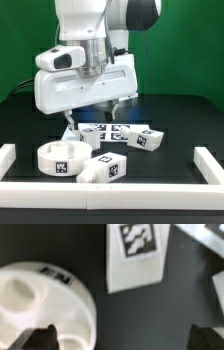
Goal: Assemble stool
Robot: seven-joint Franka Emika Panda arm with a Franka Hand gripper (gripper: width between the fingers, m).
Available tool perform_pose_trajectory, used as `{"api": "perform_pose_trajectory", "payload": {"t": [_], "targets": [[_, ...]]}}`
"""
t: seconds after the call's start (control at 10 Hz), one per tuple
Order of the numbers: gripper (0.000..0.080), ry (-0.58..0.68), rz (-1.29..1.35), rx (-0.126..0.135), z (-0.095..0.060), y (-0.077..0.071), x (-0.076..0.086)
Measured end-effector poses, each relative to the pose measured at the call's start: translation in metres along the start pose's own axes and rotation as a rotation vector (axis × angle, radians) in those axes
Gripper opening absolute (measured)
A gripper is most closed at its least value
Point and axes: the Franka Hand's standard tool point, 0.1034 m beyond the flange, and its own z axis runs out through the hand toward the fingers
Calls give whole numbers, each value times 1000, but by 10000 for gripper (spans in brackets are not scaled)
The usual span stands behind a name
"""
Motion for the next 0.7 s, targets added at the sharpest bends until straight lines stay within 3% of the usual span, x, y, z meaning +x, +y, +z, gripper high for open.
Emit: {"api": "perform_pose_trajectory", "payload": {"t": [0.1, 0.2, 0.3, 0.5, 0.7], "targets": [[649, 7, -13, 1, -6, 14, 13], [649, 13, -22, -2, -2, 20, 22], [649, 2, -27, 9, 11, 15, 20], [649, 15, -46, -15, 32, 12, 6], [649, 1, -41, -5, 44, 11, -8]]}}
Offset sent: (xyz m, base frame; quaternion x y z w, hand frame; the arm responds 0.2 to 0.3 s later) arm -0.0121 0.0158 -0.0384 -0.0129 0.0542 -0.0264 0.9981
